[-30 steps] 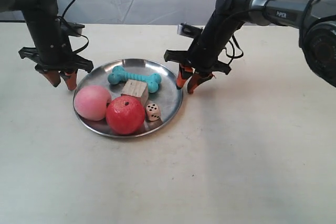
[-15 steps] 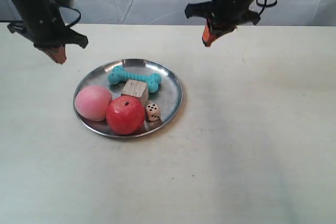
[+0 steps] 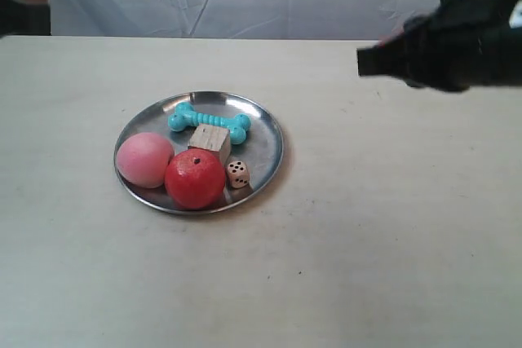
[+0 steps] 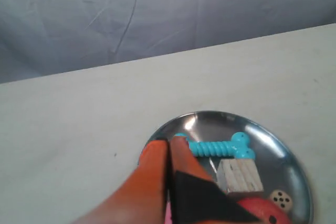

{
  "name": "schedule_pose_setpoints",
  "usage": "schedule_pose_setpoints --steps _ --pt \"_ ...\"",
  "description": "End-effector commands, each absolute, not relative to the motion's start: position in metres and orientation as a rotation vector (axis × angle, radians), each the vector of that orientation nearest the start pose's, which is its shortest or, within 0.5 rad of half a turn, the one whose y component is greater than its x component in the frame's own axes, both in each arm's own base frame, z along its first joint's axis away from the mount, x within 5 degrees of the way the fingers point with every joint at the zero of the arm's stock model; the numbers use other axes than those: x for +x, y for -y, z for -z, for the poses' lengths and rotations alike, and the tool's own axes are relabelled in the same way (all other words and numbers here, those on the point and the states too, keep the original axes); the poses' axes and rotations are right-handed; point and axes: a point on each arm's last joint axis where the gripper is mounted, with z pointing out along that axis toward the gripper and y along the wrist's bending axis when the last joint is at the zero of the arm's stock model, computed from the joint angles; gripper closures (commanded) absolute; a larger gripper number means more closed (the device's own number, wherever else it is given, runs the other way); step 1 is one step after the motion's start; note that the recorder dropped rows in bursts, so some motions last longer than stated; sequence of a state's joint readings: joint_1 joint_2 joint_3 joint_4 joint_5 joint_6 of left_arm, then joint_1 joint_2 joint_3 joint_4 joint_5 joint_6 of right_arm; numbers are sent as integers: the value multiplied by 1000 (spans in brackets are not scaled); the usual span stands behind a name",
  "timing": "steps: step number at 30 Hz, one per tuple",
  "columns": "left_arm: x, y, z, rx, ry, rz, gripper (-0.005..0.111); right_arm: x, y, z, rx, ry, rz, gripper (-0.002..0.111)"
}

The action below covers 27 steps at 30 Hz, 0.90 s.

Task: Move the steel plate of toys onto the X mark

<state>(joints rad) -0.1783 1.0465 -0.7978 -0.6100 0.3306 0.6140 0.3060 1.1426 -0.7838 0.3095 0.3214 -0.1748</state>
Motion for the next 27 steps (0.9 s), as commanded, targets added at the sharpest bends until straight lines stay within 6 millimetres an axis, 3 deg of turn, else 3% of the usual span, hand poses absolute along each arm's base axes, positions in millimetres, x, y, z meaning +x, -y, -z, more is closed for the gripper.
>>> schedule_pose_setpoints --steps 1,3,6,17,21,27 --pt "195 50 -300 304 -2011 265 106 189 -65 -256 -186 -2130 -336 108" --pt "190 52 -294 332 -2059 292 106 175 -62 -240 -197 -2192 -335 108" --pt "190 53 -293 337 -2067 298 106 169 -61 -231 -210 -2250 -339 108" --pt "190 53 -293 337 -2066 297 106 169 -61 -232 -210 -2245 -339 108" --pt "190 53 -293 335 -2067 299 106 158 -58 -244 -246 -2181 -326 108" --pt "190 53 -293 335 -2067 299 106 120 -33 -276 -180 -2016 -270 108"
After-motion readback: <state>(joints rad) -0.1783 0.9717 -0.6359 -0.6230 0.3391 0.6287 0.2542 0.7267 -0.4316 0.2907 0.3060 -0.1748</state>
